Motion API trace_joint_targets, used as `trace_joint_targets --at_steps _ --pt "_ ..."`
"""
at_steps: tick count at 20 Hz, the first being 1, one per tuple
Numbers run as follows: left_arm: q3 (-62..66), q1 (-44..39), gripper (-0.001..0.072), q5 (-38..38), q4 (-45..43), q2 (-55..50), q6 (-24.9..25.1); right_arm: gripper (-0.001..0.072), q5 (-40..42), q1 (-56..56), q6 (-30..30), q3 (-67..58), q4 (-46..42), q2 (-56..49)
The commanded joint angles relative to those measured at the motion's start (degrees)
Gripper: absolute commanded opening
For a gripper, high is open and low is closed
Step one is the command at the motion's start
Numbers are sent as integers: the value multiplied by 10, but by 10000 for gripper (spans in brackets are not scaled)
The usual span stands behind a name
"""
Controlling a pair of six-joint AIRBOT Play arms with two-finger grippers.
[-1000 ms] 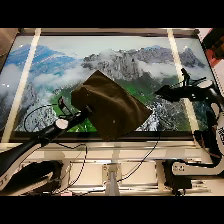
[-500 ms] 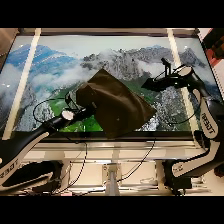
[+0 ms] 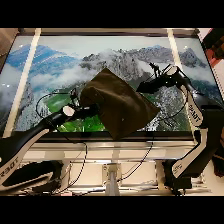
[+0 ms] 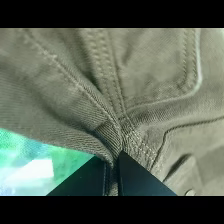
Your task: Fold the clothes and pants, and hang the long-sleeved shirts on hangers.
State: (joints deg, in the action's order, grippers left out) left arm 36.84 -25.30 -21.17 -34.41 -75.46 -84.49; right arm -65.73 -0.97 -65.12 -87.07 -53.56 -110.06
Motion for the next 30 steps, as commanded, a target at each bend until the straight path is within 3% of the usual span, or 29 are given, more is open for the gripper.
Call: trace_joint_targets --at_steps 1,7,14,15,16,17,18,21,26,30 --pt "5 12 33 -42 -29 1 -2 551 10 -1 3 -3 -20 -18" --pt "16 19 33 -46 -29 1 -2 535 -82 0 17 -28 25 -47" --pt "25 19 33 -46 -31 1 0 518 -92 52 23 -28 4 -46" --pt "25 19 33 -46 -31 1 0 463 -85 60 35 -28 4 -46" --pt "25 19 33 -46 -31 1 0 346 -75 66 38 -28 4 -45" --pt "25 20 33 -45 -31 1 0 134 -66 68 37 -28 5 -44" --pt "25 22 33 -43 -34 1 0 35 -60 68 37 -28 8 -41" --pt "38 56 32 -44 -49 1 0 18 -39 55 26 -28 8 -17" --pt "82 128 31 -44 -51 0 0 17 -9 12 -60 -8 9 39" --pt "134 130 31 -46 -87 -22 0 17 88 15 -84 120 11 146"
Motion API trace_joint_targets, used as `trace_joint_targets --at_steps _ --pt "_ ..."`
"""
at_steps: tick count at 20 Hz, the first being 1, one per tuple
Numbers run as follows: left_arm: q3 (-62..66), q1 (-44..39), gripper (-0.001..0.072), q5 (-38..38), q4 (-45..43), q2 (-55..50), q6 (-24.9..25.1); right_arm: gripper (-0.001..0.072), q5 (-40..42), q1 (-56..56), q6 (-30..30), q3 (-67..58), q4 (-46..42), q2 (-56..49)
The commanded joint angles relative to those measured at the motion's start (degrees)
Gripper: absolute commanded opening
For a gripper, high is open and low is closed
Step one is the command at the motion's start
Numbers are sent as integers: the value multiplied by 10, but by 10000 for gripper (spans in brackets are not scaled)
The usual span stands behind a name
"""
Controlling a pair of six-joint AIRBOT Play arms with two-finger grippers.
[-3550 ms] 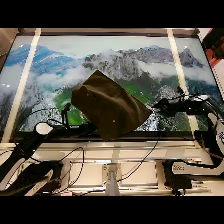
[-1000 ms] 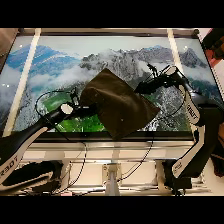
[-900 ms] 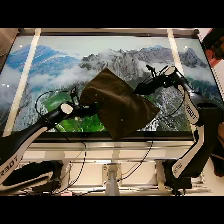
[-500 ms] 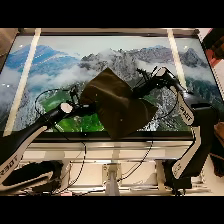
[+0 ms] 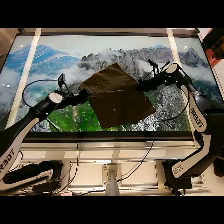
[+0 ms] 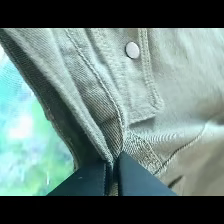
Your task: Fold the clothes and pants, and hang the long-sleeved shirts on hangers.
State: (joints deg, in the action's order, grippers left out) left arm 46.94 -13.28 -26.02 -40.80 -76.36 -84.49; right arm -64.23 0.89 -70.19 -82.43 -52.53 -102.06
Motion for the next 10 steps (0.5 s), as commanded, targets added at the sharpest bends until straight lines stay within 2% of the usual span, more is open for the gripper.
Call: trace_joint_targets --at_steps 1,6,8,10 --pt "46 10 31 1 -23 -26 0 17 108 -4 -48 121 2 99" --pt "134 9 31 -55 -45 -106 0 18 233 -4 -122 381 26 268" --pt "179 9 31 -90 -67 -140 0 18 253 6 -122 452 67 321" --pt "222 9 31 -129 -81 -171 0 18 281 35 -122 481 73 356"
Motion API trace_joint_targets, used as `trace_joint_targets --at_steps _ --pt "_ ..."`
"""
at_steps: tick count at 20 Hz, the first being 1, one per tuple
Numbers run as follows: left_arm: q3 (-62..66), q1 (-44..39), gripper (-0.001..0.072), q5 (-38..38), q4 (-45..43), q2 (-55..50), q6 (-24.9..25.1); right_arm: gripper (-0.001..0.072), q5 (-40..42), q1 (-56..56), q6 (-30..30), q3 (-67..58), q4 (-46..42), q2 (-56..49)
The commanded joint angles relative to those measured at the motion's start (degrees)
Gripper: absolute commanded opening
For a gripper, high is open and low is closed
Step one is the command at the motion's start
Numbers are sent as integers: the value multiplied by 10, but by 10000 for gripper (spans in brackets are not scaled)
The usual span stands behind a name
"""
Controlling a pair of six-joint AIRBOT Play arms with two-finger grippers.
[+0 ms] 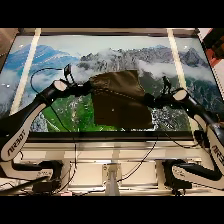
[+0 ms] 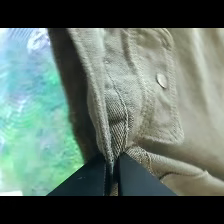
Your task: Fold the clothes and pants, and hang the long-sleeved shirts on hangers.
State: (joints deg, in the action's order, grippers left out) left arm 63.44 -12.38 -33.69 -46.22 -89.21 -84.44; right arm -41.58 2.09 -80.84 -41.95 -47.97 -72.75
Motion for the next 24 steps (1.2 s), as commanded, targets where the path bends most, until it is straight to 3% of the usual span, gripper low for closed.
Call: trace_joint_targets --at_steps 1,5,10,11,12,13,17,20,22,23,24 --pt "74 -1 31 -68 -31 -56 0 18 69 41 -16 78 27 72" --pt "92 -6 31 -80 -35 -79 0 18 157 91 -28 78 24 75" --pt "93 -7 56 -97 -43 -78 0 20 201 90 -71 78 -23 74" --pt "93 -8 285 -100 -43 -78 0 126 201 90 -68 78 -24 74" --pt "93 -8 589 -104 -43 -78 0 390 202 90 -66 78 -32 75" --pt "93 -8 698 -112 -43 -78 11 508 202 90 -66 78 -42 75" --pt "103 12 697 -195 -45 -62 46 506 194 85 -67 72 -89 83" --pt "103 53 689 -243 -48 -2 67 479 127 12 -67 40 -100 104" --pt "102 83 688 -266 -49 60 73 351 48 -75 -59 9 -123 130" --pt "93 95 663 -275 -49 92 85 232 4 -123 -24 -6 -136 146" --pt "74 105 463 -276 -48 127 104 21 -29 -167 15 -17 -149 166"
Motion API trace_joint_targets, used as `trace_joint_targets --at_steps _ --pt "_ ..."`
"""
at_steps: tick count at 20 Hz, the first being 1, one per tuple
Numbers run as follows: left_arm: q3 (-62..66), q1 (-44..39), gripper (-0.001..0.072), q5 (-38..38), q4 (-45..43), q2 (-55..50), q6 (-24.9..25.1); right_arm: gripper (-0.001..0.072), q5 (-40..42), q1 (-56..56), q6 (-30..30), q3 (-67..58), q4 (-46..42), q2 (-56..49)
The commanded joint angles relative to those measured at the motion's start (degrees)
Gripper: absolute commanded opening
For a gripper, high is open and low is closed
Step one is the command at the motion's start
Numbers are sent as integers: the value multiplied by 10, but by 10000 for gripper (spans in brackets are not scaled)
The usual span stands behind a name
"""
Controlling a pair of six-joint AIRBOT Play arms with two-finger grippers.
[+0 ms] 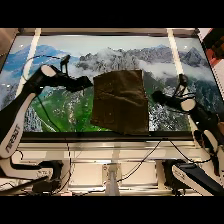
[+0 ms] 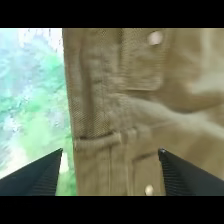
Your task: Fold the clothes and pants, and hang the long-sleeved shirts on hangers.
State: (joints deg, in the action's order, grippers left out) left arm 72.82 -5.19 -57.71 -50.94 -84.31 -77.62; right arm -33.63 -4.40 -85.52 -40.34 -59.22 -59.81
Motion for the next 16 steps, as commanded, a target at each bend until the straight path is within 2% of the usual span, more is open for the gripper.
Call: trace_joint_targets --at_steps 1,2,3,5,7,9,10,12,16 --pt "-47 39 296 -34 -1 113 41 17 -132 -148 89 -38 -49 64" --pt "-82 39 213 -33 -1 151 46 18 -151 -191 105 -39 -60 94" --pt "-120 39 182 -31 0 184 46 17 -176 -229 111 -39 -69 121" --pt "-208 37 172 -26 1 242 27 17 -239 -288 146 -36 -83 168" --pt "-307 37 190 -7 13 276 -4 17 -254 -303 147 -10 -85 210" --pt "-392 34 606 -4 71 280 -2 17 -255 -302 147 22 -80 235" --pt "-426 26 641 -2 105 276 18 18 -259 -302 147 37 -81 238" --pt "-476 -7 642 25 155 270 45 18 -262 -302 147 61 -81 238" --pt "-518 -79 643 141 172 268 31 18 -262 -302 147 80 -81 239"
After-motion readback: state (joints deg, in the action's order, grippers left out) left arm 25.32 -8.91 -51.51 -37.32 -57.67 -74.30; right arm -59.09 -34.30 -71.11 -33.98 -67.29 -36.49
